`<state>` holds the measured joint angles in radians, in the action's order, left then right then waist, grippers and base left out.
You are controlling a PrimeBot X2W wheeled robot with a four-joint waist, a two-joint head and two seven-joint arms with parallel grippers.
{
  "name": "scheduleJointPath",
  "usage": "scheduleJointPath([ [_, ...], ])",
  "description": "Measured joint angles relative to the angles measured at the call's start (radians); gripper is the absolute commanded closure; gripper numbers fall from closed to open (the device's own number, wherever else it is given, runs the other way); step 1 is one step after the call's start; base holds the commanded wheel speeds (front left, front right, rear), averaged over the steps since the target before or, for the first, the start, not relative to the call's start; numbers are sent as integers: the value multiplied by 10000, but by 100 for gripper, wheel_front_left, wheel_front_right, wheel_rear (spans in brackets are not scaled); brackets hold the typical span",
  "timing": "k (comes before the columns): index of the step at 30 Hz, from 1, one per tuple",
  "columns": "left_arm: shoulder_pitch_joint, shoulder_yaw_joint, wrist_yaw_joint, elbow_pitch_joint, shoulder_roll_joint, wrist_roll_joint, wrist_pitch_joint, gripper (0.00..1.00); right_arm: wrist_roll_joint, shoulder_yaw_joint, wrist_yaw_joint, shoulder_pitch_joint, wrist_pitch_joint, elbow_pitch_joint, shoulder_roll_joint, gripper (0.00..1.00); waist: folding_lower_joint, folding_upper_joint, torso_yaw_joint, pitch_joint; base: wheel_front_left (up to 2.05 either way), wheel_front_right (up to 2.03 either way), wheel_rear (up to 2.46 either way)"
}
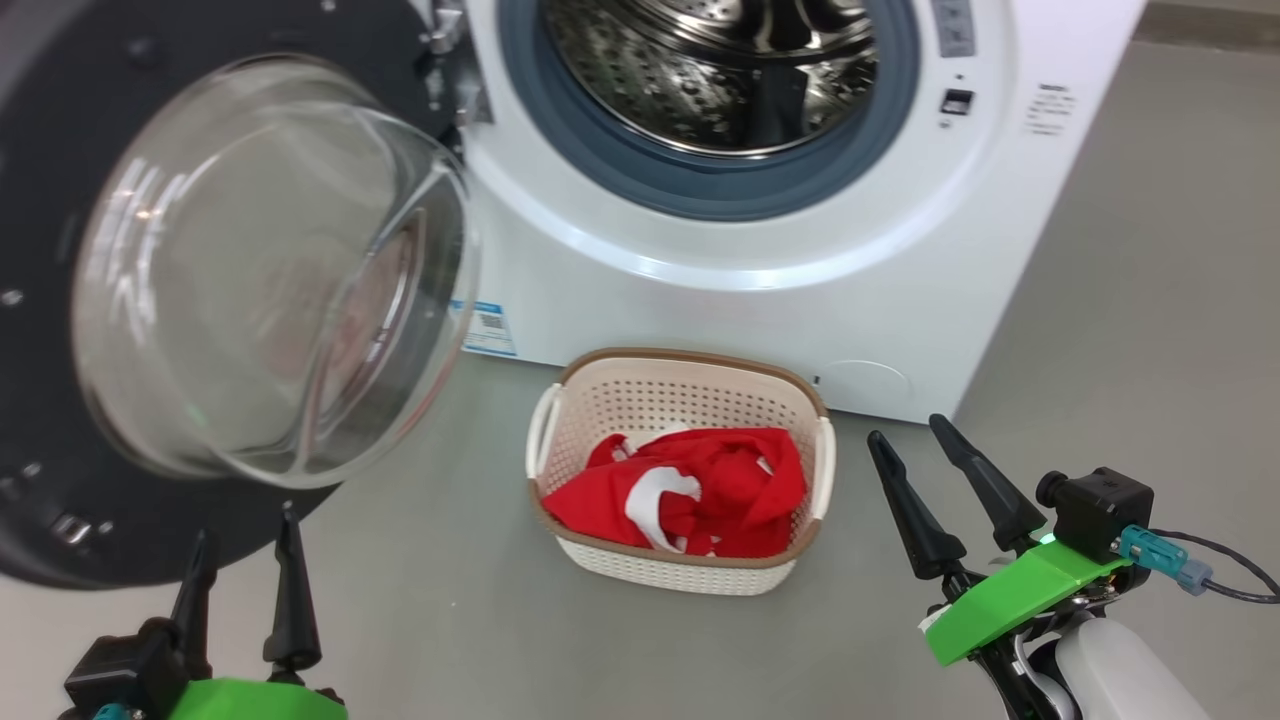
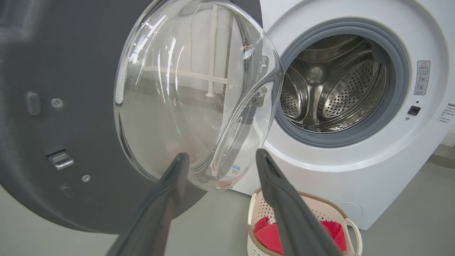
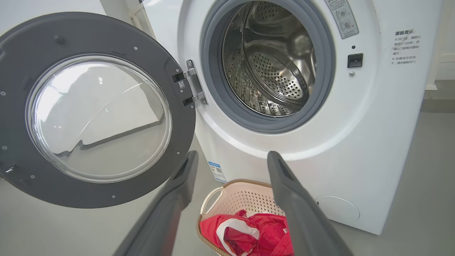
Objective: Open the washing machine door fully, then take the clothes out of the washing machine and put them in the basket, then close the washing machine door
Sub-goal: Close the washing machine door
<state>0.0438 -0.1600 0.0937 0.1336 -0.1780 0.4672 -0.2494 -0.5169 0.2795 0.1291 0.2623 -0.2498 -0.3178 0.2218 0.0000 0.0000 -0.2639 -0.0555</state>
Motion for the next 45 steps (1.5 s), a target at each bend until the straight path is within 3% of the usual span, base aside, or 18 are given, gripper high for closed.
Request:
scheduleJointPath([
  [20, -232, -40, 176, -86, -17, 4, 104, 0, -132, 77, 0, -175, 0, -63, -21, 0, 0, 0, -1336, 229, 0, 0, 0],
  [45, -237, -19, 384, -192, -75, 6, 90, 0, -132, 65, 0, -175, 0, -63, -73, 0, 0, 0, -1532, 223, 0, 0, 0],
])
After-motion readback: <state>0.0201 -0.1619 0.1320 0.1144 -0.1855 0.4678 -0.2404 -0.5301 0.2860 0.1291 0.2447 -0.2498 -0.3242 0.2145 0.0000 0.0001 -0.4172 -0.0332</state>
